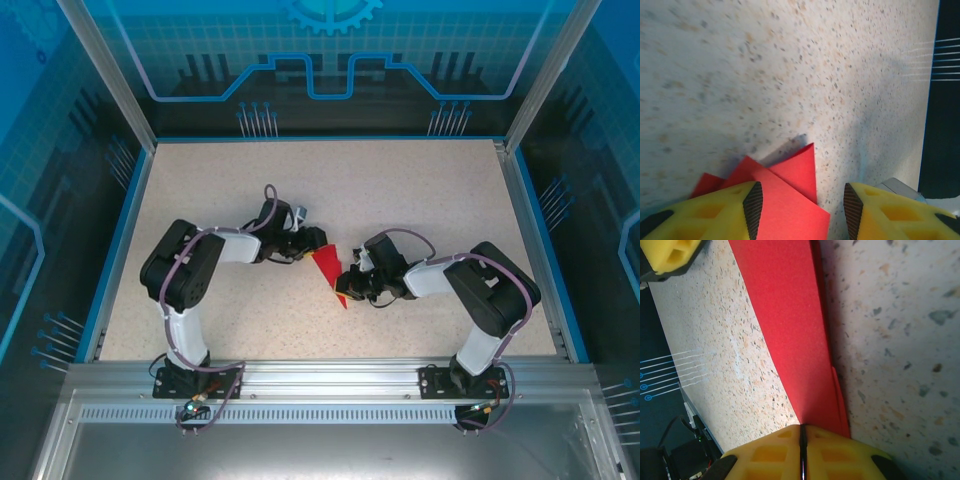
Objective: Fold a paper plane with a square sheet of paper (pick it up from the middle)
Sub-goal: Fold the wing for the fifth time at the center of the table, then turn over a paper plane at the center of the table.
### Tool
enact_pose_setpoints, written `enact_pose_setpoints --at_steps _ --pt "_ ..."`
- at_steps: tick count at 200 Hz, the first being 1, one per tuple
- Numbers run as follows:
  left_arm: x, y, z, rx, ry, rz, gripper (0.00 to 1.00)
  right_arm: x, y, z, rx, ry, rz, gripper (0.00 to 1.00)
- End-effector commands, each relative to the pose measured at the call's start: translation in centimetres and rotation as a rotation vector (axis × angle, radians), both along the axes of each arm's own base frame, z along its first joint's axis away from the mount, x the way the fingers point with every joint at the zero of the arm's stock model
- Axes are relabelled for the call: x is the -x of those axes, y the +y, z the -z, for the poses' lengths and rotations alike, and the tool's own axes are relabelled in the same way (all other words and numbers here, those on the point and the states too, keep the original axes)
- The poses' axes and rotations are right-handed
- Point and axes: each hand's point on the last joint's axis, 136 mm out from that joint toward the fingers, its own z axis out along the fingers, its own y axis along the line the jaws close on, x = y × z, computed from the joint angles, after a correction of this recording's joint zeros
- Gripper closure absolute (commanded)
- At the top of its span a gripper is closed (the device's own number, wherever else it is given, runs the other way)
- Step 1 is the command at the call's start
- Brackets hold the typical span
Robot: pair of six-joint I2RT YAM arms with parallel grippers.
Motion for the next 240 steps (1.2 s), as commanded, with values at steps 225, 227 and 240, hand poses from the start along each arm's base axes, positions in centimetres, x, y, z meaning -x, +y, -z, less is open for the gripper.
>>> enact_pose_setpoints --at_steps 225,227,240 --pt "6.9 -0.7 -4.2 -0.567 0.155 -0.041 0.39 -0.4 -9.9 -3.9 0.228 -0.187 0.245 0.69" --pt "6.8 -0.8 -4.2 -0.574 0.156 -0.042 0.39 -0.4 -9.9 -3.9 0.225 -0.188 0.245 0.69" --pt "6.8 -0.9 -3.8 -0.617 0.176 -0.044 0.38 -0.4 -9.7 -3.9 0.210 -0.189 0.240 0.68"
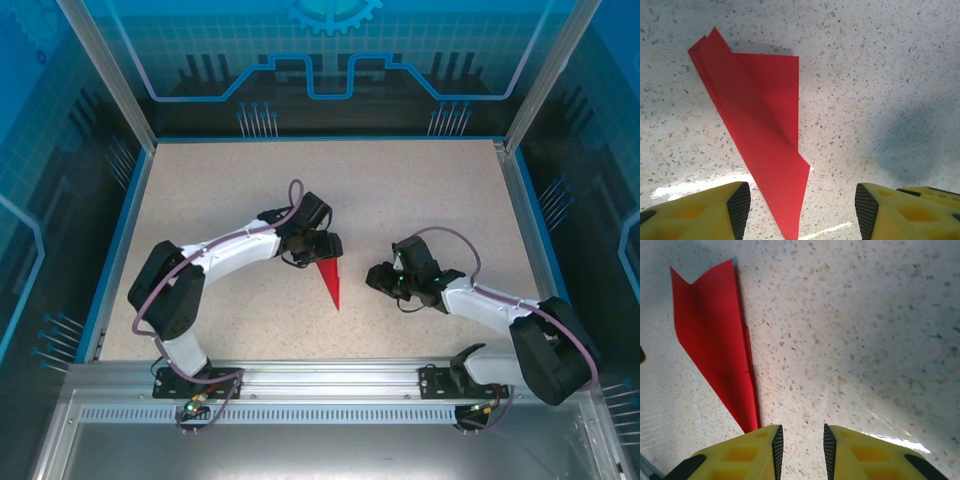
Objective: Fold a paper plane with a square sheet of paper (pick it up from the middle)
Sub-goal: Turn over a paper plane at the center of the table.
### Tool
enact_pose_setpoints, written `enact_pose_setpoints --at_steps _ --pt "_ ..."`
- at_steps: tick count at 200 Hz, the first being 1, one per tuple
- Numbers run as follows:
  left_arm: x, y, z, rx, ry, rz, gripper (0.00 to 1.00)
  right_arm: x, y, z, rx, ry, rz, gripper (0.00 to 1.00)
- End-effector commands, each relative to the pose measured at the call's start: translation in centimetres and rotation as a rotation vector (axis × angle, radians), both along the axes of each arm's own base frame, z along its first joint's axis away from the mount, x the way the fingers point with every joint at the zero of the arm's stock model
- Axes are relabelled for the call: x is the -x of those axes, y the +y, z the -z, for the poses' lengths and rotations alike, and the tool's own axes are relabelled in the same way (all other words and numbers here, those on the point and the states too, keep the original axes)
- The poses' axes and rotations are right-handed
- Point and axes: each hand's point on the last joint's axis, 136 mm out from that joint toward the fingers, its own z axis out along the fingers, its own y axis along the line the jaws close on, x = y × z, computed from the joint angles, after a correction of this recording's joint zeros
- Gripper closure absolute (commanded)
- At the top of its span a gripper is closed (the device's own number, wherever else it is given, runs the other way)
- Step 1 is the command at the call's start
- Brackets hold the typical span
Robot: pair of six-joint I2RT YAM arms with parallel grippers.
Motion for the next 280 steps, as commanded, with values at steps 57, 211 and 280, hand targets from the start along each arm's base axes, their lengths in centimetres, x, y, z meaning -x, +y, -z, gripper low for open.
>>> enact_pose_setpoints --at_steps 57,211,280 --pt "0.6 1.0 3.1 -0.226 0.119 -0.038 0.40 0.1 1.1 -0.6 -0.053 -0.015 -0.066 0.65" --pt "2.4 3.7 3.0 -0.203 0.040 -0.034 0.86 -0.5 8.9 -0.4 -0.039 -0.025 -0.351 0.56" --pt "3.1 4.8 4.1 -0.186 0.076 -0.045 0.90 -0.8 10.0 0.8 0.002 -0.009 -0.394 0.53"
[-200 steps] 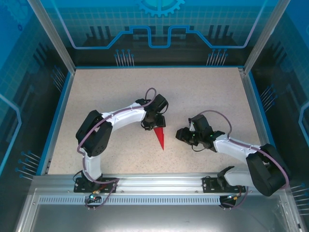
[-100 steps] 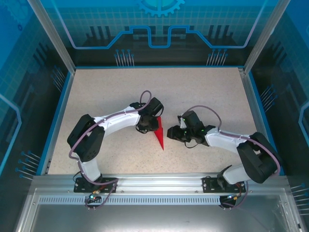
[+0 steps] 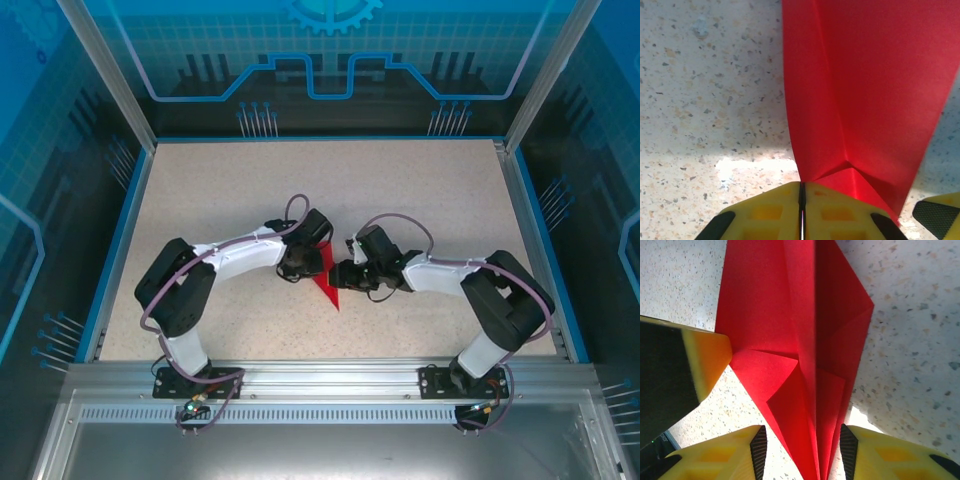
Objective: Fold a paper plane with a square sheet of paper (pick it up from the middle)
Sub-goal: Turn over a paper plane at the center of the table.
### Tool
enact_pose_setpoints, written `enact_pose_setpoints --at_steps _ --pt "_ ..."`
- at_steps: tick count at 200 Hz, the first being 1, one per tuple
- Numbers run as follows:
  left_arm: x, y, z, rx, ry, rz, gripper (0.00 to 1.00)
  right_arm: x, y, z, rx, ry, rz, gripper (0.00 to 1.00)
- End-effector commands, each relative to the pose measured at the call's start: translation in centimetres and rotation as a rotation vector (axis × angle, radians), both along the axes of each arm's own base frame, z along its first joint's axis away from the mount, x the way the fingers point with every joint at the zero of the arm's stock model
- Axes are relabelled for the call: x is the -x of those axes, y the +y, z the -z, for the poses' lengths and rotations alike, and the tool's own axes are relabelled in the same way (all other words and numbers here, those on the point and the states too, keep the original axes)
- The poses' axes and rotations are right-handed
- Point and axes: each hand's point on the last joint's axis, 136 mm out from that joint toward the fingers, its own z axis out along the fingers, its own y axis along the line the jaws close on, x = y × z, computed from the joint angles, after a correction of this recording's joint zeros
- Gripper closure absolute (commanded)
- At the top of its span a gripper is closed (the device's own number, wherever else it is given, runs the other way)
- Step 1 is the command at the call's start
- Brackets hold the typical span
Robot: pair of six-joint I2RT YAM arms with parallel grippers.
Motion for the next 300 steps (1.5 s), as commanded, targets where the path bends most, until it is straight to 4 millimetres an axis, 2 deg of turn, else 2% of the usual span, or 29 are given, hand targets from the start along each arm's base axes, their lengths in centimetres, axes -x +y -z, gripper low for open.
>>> enact_pose_setpoints --at_steps 1,40,146,192,214,227,232,300 --pt "0.1 0.3 -0.7 0.029 -0.015 0.003 0.90 -0.1 0.7 0.0 0.016 -0.013 -0.038 0.52" --pt "0.3 1.3 -0.4 0.019 -0.007 -0.008 0.89 0.0 1.5 0.1 0.001 -0.003 -0.066 0.51" --pt "0.4 1.2 0.1 0.029 0.005 -0.006 0.89 0.6 3.2 -0.1 -0.008 -0.012 -0.124 0.51" --pt "0.4 1.1 0.0 0.030 0.002 -0.005 0.89 0.8 3.0 0.4 0.037 -0.017 -0.138 0.50" --pt "0.3 1.1 0.0 0.034 0.000 -0.005 0.89 0.6 3.0 0.9 0.066 -0.016 -0.136 0.55" --pt "0.3 1.1 0.0 0.034 0.001 -0.008 0.89 0.9 2.5 1.9 0.109 -0.001 -0.133 0.56" --pt "0.3 1.1 -0.1 0.035 0.000 -0.009 0.89 0.3 3.0 1.2 0.107 -0.021 -0.131 0.57" --pt "0.4 0.9 0.0 0.045 0.005 -0.005 0.89 0.1 2.8 2.2 0.233 -0.041 -0.142 0.69"
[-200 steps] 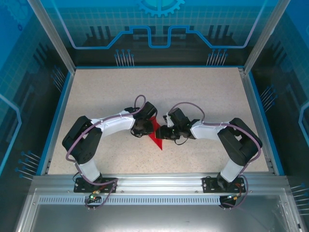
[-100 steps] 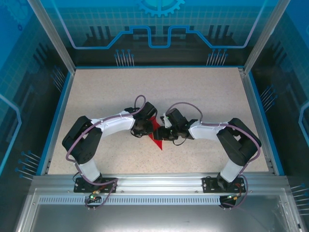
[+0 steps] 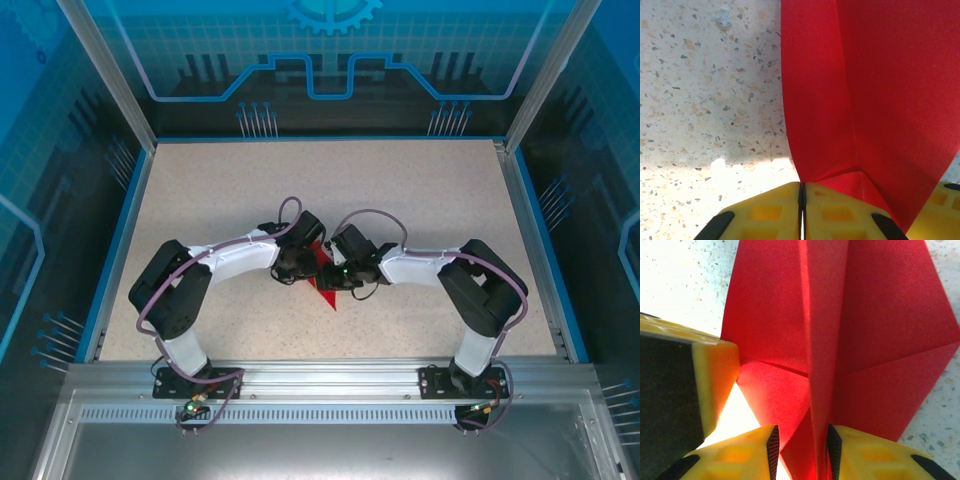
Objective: Fold a paper plane with a square sheet of paper (pick it up from the middle)
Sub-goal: Turn over a paper plane at the center of the table, then move the paper plane to the center of the table.
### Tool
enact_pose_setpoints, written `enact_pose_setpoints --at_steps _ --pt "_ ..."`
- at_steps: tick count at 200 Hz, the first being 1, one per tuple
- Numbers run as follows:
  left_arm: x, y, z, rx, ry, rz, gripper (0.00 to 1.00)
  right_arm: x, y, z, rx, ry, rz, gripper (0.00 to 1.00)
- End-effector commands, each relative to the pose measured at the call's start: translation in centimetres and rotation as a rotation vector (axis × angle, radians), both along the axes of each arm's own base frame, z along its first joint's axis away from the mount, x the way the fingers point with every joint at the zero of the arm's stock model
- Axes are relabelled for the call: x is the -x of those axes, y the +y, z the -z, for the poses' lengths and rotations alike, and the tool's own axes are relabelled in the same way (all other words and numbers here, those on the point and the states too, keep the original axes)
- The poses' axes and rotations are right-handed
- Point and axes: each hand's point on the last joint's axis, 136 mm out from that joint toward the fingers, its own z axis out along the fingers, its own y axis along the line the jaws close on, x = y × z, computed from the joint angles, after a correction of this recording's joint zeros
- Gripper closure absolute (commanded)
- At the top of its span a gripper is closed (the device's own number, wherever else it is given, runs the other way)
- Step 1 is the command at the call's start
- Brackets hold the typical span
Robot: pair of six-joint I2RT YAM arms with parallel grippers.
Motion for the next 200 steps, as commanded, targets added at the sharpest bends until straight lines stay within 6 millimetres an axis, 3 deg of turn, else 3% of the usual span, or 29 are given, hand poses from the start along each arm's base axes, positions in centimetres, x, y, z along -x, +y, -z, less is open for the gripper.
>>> enact_pose_setpoints --at_steps 1,94,139,162,200 --pt "0.1 0.0 -0.5 0.021 -0.002 0.013 0.89 0.2 -0.3 0.8 0.092 -0.007 -0.019 0.69" --pt "-0.1 -0.7 -1.2 0.062 -0.023 0.025 0.85 0.3 -0.4 1.1 0.145 -0.015 -0.019 0.83" --pt "-0.4 -1.5 -4.5 0.145 -0.095 0.038 0.73 -0.2 -1.6 -1.4 0.208 -0.070 0.005 0.92" --pt "-0.7 -0.1 -6.9 0.133 -0.185 -0.008 0.59 -1.1 -3.8 -2.5 0.321 -0.104 0.064 0.94" --pt "-0.8 3.8 -7.5 0.103 -0.243 -0.144 0.56 -2.8 -5.5 -2.5 0.440 -0.087 0.126 0.93"
